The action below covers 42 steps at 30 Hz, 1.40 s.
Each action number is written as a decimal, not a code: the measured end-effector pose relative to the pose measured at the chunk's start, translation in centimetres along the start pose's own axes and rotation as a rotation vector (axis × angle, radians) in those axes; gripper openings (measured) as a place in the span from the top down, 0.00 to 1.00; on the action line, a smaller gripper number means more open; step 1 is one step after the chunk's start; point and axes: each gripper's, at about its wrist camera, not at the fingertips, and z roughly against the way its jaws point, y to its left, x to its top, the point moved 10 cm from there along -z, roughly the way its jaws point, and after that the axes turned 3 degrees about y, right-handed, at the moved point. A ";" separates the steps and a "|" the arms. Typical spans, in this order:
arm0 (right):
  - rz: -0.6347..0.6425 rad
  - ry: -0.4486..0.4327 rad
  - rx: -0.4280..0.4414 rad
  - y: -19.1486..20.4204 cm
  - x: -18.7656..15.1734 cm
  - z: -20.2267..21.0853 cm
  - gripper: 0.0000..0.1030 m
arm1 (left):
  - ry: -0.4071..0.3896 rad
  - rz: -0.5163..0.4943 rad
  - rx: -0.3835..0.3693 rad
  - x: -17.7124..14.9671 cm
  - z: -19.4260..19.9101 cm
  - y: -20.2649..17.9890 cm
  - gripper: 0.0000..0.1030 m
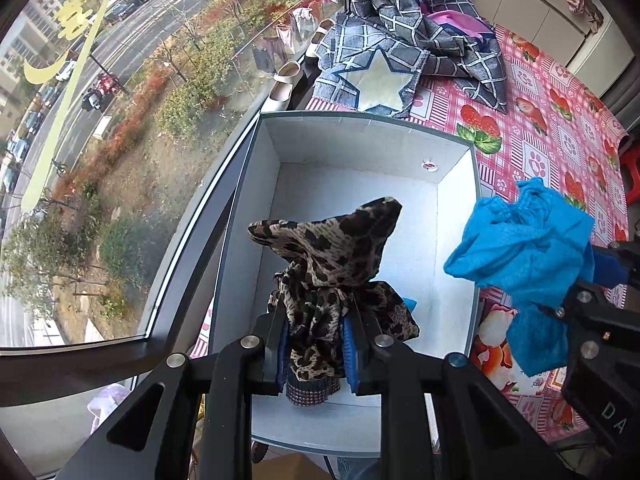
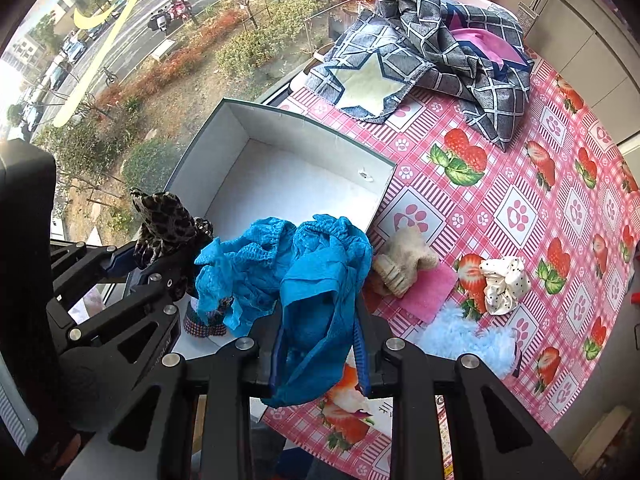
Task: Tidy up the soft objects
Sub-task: 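Hold both cloths over the white box and lower them toward its floor, then open the left tool releasing the leopard cloth while the right tool drops the blue mesh cloth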
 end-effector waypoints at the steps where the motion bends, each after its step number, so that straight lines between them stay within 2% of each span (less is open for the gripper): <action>1: -0.002 0.000 -0.002 -0.1 0.3 -0.2 0.73 | 0.002 0.004 -0.001 0.1 -0.2 0.0 0.76; 15: -0.015 0.012 0.011 0.0 1.3 -1.1 0.73 | 0.011 0.032 -0.029 0.3 -0.5 0.3 0.76; 37: -0.019 0.023 0.021 0.2 2.1 -1.9 0.73 | 0.026 0.021 -0.030 0.5 -1.4 0.1 0.76; 39: -0.016 0.022 0.026 0.3 2.4 -2.0 0.73 | 0.023 0.015 -0.041 0.4 -1.4 0.0 0.66; 40: -0.012 0.022 0.028 0.4 2.6 -2.1 0.73 | 0.019 0.014 -0.048 0.5 -1.3 -0.1 0.55; 41: -0.007 0.025 0.034 0.6 2.6 -2.2 0.66 | 0.011 0.014 -0.052 0.5 -1.2 -0.1 0.43; 42: -0.004 0.027 0.042 0.8 2.7 -2.2 0.52 | 0.000 0.012 -0.052 0.7 -1.0 -0.2 0.37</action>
